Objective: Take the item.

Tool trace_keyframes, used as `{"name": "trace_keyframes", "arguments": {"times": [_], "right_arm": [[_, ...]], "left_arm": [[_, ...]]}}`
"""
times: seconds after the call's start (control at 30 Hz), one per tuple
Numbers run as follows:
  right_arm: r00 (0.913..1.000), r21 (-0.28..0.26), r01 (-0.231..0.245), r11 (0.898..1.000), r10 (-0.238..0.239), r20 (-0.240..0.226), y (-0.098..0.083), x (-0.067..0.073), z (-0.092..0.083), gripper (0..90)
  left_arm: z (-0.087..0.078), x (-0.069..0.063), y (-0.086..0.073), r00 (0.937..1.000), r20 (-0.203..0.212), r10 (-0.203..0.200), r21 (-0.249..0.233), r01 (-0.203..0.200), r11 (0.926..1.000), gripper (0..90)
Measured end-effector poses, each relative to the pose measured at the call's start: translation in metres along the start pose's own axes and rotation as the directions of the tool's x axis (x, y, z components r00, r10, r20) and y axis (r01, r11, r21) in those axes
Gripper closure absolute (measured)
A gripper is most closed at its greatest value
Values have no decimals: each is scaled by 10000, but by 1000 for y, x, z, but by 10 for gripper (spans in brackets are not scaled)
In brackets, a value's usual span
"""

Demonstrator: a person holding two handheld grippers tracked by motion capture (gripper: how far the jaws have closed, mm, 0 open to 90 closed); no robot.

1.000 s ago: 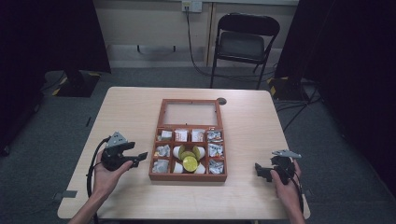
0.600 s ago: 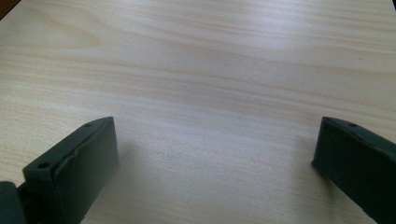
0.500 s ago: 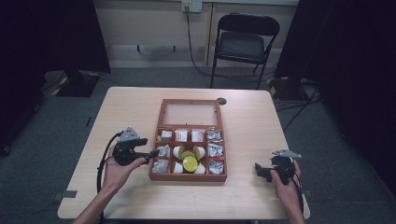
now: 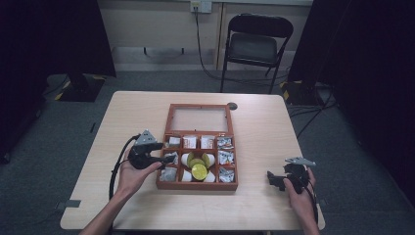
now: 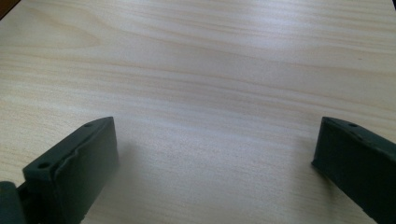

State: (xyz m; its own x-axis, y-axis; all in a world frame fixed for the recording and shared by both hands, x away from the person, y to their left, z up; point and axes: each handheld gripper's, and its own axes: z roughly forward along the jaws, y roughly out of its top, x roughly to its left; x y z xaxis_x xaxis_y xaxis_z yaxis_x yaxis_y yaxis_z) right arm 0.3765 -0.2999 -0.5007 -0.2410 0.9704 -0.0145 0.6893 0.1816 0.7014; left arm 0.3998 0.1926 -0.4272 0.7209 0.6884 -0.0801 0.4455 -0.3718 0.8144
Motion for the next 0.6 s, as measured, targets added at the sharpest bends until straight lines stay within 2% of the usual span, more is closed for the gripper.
{"name": "trace_keyframes", "arguments": {"times": [0.13,0.3,0.4,0.53,0.6], "right_arm": [[10000,-2,7,10000,-7,1,0,0,0,0],[10000,-3,11,10000,-11,3,0,0,0,0],[10000,-1,1,10000,-1,1,0,0,0,0],[10000,-2,2,10000,-2,2,0,0,0,0],[10000,-7,3,10000,-3,6,0,0,0,0]], "left_arm": [[4,-2,4,9999,115,35,47,-36,10000,316],[5,-9,13,9989,456,110,-226,-100,9997,336],[10,-15,17,9977,630,230,-82,-225,9997,337],[18,-24,19,9944,828,663,60,-670,9977,354],[21,-28,19,9931,946,690,166,-708,9974,354]]}}
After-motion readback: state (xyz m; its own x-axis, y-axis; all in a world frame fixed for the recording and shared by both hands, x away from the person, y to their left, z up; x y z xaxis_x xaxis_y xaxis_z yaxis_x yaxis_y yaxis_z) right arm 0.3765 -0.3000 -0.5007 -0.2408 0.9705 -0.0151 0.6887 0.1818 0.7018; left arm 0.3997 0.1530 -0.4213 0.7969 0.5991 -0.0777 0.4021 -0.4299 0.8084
